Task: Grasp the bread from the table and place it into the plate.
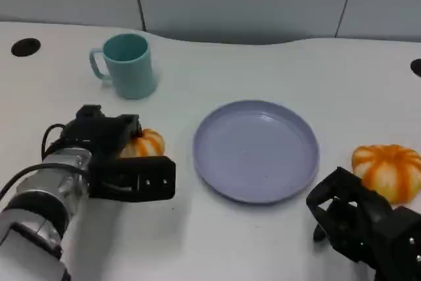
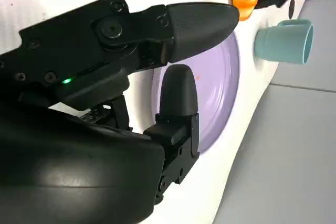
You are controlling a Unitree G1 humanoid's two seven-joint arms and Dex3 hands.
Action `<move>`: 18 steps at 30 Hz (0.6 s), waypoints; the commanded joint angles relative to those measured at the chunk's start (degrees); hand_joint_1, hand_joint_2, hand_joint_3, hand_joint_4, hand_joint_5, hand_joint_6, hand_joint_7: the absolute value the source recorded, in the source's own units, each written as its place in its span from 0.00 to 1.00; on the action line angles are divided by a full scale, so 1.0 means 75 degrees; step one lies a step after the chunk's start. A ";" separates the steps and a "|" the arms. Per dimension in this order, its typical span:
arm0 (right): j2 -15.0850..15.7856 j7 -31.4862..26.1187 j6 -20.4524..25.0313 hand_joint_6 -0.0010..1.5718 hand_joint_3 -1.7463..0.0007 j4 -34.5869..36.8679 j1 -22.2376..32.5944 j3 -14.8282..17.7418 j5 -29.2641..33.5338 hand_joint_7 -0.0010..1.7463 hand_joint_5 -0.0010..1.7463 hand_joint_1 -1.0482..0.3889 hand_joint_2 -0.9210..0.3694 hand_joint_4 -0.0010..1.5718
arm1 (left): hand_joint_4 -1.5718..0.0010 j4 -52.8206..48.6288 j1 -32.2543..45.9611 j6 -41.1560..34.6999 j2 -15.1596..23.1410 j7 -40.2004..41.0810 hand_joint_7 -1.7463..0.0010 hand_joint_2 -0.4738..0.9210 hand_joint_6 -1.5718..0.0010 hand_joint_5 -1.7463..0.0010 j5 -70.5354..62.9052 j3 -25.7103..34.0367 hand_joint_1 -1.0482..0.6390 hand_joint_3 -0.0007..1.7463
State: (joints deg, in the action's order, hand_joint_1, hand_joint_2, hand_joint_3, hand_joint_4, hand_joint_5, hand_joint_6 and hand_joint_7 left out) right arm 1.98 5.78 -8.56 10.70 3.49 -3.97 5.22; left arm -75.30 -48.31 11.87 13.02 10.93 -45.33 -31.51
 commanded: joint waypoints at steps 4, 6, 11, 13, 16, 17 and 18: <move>0.0104 -0.0036 -0.0058 0.23 0.80 -0.0079 0.0055 0.0016 -0.0020 1.00 1.00 0.55 0.00 0.36 | 0.54 -0.0054 0.0607 0.0792 0.0131 0.0843 0.00 1.00 0.68 0.00 0.0653 0.0426 0.49 0.09; 0.0101 -0.0038 -0.0047 0.23 0.80 -0.0089 0.0058 0.0008 -0.0018 1.00 1.00 0.55 0.00 0.36 | 0.54 -0.0001 0.0711 0.1153 0.0188 0.0921 0.00 1.00 0.69 0.00 0.0914 0.0625 0.49 0.11; 0.0099 -0.0035 -0.0013 0.23 0.80 -0.0113 0.0061 -0.0008 -0.0015 1.00 1.00 0.54 0.00 0.36 | 0.54 0.0144 0.0846 0.1736 0.0266 0.0817 0.00 0.99 0.69 0.00 0.1396 0.0993 0.50 0.11; 0.0081 -0.0029 -0.0002 0.23 0.80 -0.0112 0.0059 -0.0020 -0.0036 1.00 1.00 0.54 0.00 0.37 | 0.53 0.0349 0.0947 0.2164 0.0286 0.0480 0.00 0.98 0.69 0.00 0.1969 0.1461 0.51 0.09; 0.0064 -0.0048 -0.0043 0.23 0.80 -0.0079 0.0044 -0.0044 -0.0021 1.00 1.00 0.54 0.00 0.38 | 0.52 0.0592 0.0984 0.2244 0.0266 -0.0127 0.00 0.97 0.66 0.00 0.2563 0.1901 0.50 0.07; 0.0064 -0.0050 -0.0045 0.23 0.80 -0.0077 0.0043 -0.0047 -0.0022 1.00 1.00 0.54 0.00 0.38 | 0.52 0.0635 0.0996 0.2229 0.0269 -0.0204 0.00 0.97 0.66 0.00 0.2612 0.1934 0.50 0.07; 0.0066 -0.0052 -0.0045 0.23 0.80 -0.0077 0.0043 -0.0050 -0.0024 1.00 1.00 0.54 0.00 0.38 | 0.52 0.0670 0.1010 0.2217 0.0274 -0.0247 0.00 0.97 0.66 0.00 0.2634 0.1948 0.50 0.07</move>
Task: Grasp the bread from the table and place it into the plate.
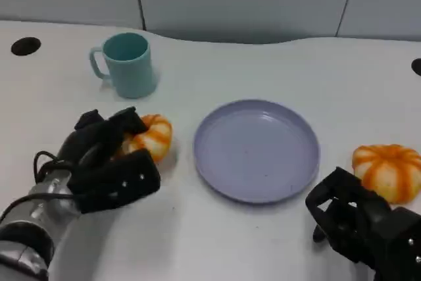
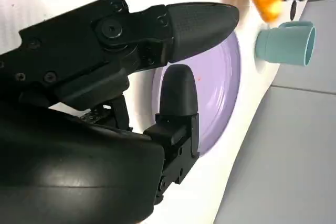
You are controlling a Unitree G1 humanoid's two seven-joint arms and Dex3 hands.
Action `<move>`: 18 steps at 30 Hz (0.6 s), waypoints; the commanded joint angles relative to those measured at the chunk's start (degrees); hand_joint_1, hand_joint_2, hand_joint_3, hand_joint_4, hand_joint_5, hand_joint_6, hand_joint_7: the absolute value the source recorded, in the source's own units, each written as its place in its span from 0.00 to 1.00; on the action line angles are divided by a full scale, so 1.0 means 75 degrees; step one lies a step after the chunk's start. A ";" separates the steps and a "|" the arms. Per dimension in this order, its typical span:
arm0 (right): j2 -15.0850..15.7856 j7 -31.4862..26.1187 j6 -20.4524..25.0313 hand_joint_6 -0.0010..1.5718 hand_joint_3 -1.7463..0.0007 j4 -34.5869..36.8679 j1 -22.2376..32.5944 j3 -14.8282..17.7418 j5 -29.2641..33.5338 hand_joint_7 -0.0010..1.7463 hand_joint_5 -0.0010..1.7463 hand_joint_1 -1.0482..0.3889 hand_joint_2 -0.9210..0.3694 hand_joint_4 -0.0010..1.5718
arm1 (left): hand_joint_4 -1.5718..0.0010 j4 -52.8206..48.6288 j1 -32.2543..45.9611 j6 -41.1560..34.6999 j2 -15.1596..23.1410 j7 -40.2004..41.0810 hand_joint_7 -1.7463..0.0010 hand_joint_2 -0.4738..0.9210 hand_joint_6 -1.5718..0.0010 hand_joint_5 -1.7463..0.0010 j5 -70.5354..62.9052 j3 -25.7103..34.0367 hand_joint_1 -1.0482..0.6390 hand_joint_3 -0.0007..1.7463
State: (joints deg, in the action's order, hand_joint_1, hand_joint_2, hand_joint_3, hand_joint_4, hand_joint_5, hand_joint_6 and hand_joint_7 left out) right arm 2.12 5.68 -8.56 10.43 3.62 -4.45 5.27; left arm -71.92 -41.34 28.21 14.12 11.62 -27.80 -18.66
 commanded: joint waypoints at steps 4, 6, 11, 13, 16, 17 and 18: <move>0.0018 -0.0080 -0.0084 0.24 0.80 0.0016 -0.0017 -0.0044 0.0019 1.00 1.00 0.53 0.00 0.38 | 0.51 0.1242 0.0074 0.0638 0.0050 -0.1465 0.00 0.97 0.65 0.00 0.1302 0.0752 0.53 0.06; 0.0010 -0.0108 -0.0102 0.24 0.80 0.0043 -0.0035 -0.0075 0.0037 1.00 1.00 0.53 0.00 0.38 | 0.51 0.1813 0.0129 0.0833 0.0024 -0.2072 0.00 0.97 0.65 0.00 0.1795 0.1009 0.55 0.06; -0.0031 -0.0136 -0.0061 0.24 0.80 0.0055 -0.0059 -0.0089 -0.0017 1.00 1.00 0.53 0.00 0.39 | 0.51 0.2370 0.0100 0.0791 0.0065 -0.2271 0.00 0.97 0.65 0.00 0.1566 0.0845 0.56 0.05; -0.0058 -0.0139 -0.0140 0.24 0.80 0.0106 -0.0073 -0.0102 -0.0035 1.00 1.00 0.54 0.00 0.39 | 0.50 0.2373 -0.0264 0.0661 -0.0145 -0.2278 0.00 0.97 0.64 0.00 0.1172 0.0509 0.56 0.05; -0.0100 -0.0182 -0.0404 0.24 0.80 0.0305 -0.0102 -0.0122 -0.0032 1.00 1.00 0.52 0.00 0.39 | 0.45 0.1950 -0.1058 0.0210 -0.0786 -0.2301 0.00 0.97 0.61 0.00 0.0483 -0.0149 0.54 0.05; -0.0117 -0.0206 -0.0487 0.25 0.80 0.0371 -0.0114 -0.0131 -0.0014 1.00 1.00 0.52 0.00 0.39 | 0.45 0.1789 -0.1219 0.0110 -0.0943 -0.2281 0.00 0.97 0.61 0.00 0.0318 -0.0298 0.53 0.05; -0.0129 -0.0219 -0.0550 0.25 0.81 0.0417 -0.0123 -0.0134 0.0002 1.00 1.00 0.51 0.00 0.39 | 0.44 0.1670 -0.1321 0.0054 -0.1038 -0.2260 0.00 0.97 0.60 0.00 0.0218 -0.0387 0.53 0.05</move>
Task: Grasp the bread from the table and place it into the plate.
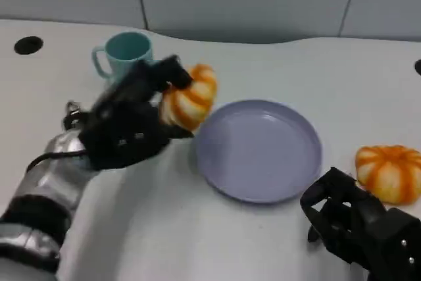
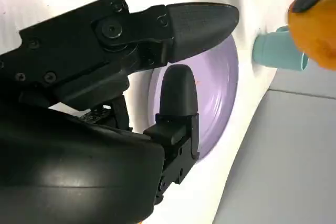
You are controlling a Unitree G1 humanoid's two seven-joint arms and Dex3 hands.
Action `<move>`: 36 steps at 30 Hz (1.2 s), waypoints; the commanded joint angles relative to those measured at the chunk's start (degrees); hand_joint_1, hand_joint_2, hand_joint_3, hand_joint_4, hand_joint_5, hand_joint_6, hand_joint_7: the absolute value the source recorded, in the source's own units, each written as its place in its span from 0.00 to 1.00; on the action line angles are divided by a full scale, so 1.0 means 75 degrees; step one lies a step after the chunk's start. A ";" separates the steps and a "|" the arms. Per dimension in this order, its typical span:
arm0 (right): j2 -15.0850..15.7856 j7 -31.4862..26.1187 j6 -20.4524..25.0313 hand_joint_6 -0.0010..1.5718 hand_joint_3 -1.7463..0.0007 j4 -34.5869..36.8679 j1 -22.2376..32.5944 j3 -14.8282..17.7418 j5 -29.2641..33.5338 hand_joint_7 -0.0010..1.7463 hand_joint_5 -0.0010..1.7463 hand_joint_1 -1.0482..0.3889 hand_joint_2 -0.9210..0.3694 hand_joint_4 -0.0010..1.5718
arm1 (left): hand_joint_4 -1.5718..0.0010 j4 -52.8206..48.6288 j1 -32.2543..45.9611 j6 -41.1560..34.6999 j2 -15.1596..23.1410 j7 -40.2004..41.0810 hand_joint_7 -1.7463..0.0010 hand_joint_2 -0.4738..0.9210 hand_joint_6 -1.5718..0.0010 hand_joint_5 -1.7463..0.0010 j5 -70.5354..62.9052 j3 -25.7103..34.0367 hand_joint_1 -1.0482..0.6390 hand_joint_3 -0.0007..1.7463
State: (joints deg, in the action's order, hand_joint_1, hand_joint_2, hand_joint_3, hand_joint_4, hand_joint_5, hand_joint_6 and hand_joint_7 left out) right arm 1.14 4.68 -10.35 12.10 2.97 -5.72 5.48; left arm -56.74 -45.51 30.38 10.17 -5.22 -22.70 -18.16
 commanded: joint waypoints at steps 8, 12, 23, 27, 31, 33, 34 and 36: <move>-0.0076 -0.0118 -0.0332 0.25 0.80 0.0172 0.0009 -0.0030 0.0023 1.00 1.00 0.52 0.00 0.39 | 0.44 -0.1308 -0.1321 -0.0501 -0.1141 0.0628 0.00 0.95 0.60 0.00 -0.1544 -0.1402 0.51 0.05; -0.0126 -0.0101 -0.0318 0.24 0.80 0.0131 0.0056 -0.0059 -0.0027 1.00 1.00 0.54 0.00 0.38 | 0.45 -0.1691 -0.1405 -0.0565 -0.1333 0.1141 0.00 0.95 0.60 0.00 -0.2043 -0.1802 0.47 0.05; -0.0145 -0.0096 -0.0472 0.24 0.80 0.0176 0.0092 -0.0078 -0.0047 1.00 1.00 0.53 0.00 0.40 | 0.88 -0.1895 -0.1683 -0.0458 -0.1240 0.0588 0.68 1.00 0.78 0.55 -0.2310 -0.2163 0.24 0.03; -0.0135 -0.0085 -0.0639 0.25 0.80 0.0282 0.0073 -0.0080 -0.0036 1.00 1.00 0.52 0.00 0.43 | 0.98 -0.1875 -0.1760 -0.0413 -0.1203 0.0629 0.95 1.00 0.84 0.79 -0.2452 -0.2340 0.13 0.09; -0.0128 -0.0116 -0.0598 0.25 0.80 0.0243 0.0080 -0.0095 0.0021 1.00 1.00 0.52 0.00 0.43 | 1.00 -0.1843 -0.1808 -0.0393 -0.1186 0.0691 0.98 1.00 0.88 0.90 -0.2497 -0.2382 0.09 0.13; -0.0144 -0.0075 -0.0614 0.25 0.80 0.0265 0.0069 -0.0078 -0.0049 1.00 1.00 0.53 0.00 0.44 | 1.00 -0.1840 -0.1831 -0.0405 -0.1175 0.0781 0.99 1.00 0.89 0.93 -0.2534 -0.2416 0.08 0.13; -0.0152 -0.0056 -0.0627 0.25 0.80 0.0283 0.0062 -0.0068 -0.0085 1.00 1.00 0.53 0.00 0.44 | 1.00 -0.1843 -0.1839 -0.0412 -0.1172 0.0805 0.99 1.00 0.89 0.93 -0.2545 -0.2428 0.08 0.13; -0.0154 -0.0049 -0.0673 0.25 0.80 0.0339 0.0041 -0.0056 -0.0114 1.00 1.00 0.53 0.00 0.45 | 1.00 -0.1839 -0.1873 -0.0443 -0.1158 0.0826 0.99 1.00 0.90 0.95 -0.2575 -0.2469 0.08 0.14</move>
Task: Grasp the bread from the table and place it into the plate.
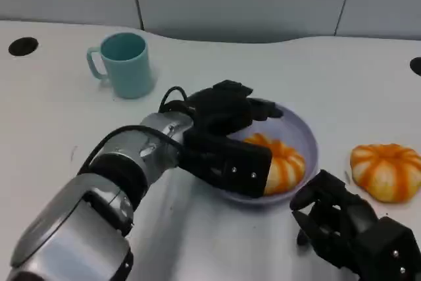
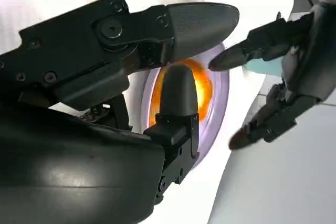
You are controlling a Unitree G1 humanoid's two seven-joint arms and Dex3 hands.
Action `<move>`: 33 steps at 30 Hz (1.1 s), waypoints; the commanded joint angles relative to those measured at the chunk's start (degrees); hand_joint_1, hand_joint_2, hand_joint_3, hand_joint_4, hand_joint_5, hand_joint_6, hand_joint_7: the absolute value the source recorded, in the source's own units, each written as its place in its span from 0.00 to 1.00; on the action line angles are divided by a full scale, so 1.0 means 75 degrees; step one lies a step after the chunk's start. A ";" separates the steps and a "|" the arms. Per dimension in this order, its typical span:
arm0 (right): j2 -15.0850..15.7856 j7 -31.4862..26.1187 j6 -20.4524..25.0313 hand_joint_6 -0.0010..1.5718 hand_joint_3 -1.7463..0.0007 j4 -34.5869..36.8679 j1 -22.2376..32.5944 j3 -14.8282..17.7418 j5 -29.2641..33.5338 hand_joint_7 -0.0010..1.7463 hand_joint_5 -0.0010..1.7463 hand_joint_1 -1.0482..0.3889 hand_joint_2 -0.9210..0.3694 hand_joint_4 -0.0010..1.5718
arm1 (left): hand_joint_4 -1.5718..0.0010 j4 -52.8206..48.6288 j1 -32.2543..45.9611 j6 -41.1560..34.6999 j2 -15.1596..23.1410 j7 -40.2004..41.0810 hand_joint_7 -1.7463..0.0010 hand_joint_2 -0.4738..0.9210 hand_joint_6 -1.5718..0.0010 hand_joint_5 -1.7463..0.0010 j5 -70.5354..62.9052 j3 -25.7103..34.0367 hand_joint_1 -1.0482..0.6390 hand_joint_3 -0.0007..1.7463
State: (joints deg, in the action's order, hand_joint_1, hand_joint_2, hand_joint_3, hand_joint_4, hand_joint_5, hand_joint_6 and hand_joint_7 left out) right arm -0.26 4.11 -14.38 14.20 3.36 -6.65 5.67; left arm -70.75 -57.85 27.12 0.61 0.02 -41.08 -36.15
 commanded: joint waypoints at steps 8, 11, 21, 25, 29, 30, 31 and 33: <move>0.0058 -0.0025 -0.0014 0.25 0.80 -0.0017 -0.0007 0.0071 -0.0094 1.00 1.00 0.53 0.00 0.42 | 1.00 0.0220 -0.0192 0.0100 0.0366 -0.0246 1.00 1.00 0.91 0.99 0.0375 0.0366 0.08 0.14; 0.0078 -0.0079 -0.0062 0.24 0.80 0.0000 -0.0006 0.0069 -0.0025 1.00 1.00 0.53 0.00 0.41 | 0.99 0.0430 0.0061 0.0449 0.0598 -0.0702 1.00 1.00 0.91 0.99 0.1004 0.0874 0.08 0.14; 0.0088 -0.0048 -0.0072 0.24 0.80 0.0051 -0.0026 0.0136 -0.0108 1.00 1.00 0.52 0.00 0.42 | 0.90 0.1162 0.1334 0.1341 0.1024 -0.2740 0.97 1.00 0.84 0.94 0.3563 0.2699 0.14 0.11; 0.0213 0.0011 0.0079 0.25 0.80 -0.0001 -0.0075 0.0166 -0.0044 1.00 1.00 0.53 0.00 0.39 | 0.75 0.3728 0.3933 0.0320 0.1153 -0.4935 0.94 1.00 0.75 0.87 0.7455 0.4713 0.16 0.13; 0.0226 -0.0001 0.0176 0.25 0.80 -0.0056 -0.0079 0.0159 0.0010 1.00 1.00 0.53 0.00 0.39 | 0.72 0.5002 0.4849 -0.0764 0.1292 -0.5294 0.94 1.00 0.72 0.86 0.8269 0.5090 0.18 0.13; 0.0236 -0.0015 0.0245 0.25 0.80 -0.0098 -0.0077 0.0147 0.0047 1.00 1.00 0.53 0.00 0.38 | 0.66 0.5472 0.5272 -0.1153 0.1352 -0.5337 0.94 1.00 0.71 0.83 0.8562 0.5264 0.23 0.12; 0.0241 -0.0023 0.0297 0.25 0.80 -0.0132 -0.0075 0.0139 0.0073 1.00 1.00 0.53 0.00 0.38 | 0.64 0.5842 0.5569 -0.1463 0.1392 -0.5343 0.95 1.00 0.71 0.82 0.8745 0.5378 0.24 0.12; 0.0248 -0.0013 0.0326 0.24 0.80 -0.0187 -0.0046 0.0129 0.0085 1.00 1.00 0.53 0.00 0.37 | 0.62 0.6540 0.6414 -0.2097 0.1408 -0.5086 0.95 1.00 0.67 0.75 0.8950 0.5567 0.27 0.10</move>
State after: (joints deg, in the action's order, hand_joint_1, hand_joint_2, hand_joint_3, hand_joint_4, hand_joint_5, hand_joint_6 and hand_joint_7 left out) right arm 0.77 4.10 -12.44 14.09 2.89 -5.82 6.21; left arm -27.78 -16.28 16.49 10.36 -39.22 23.94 3.93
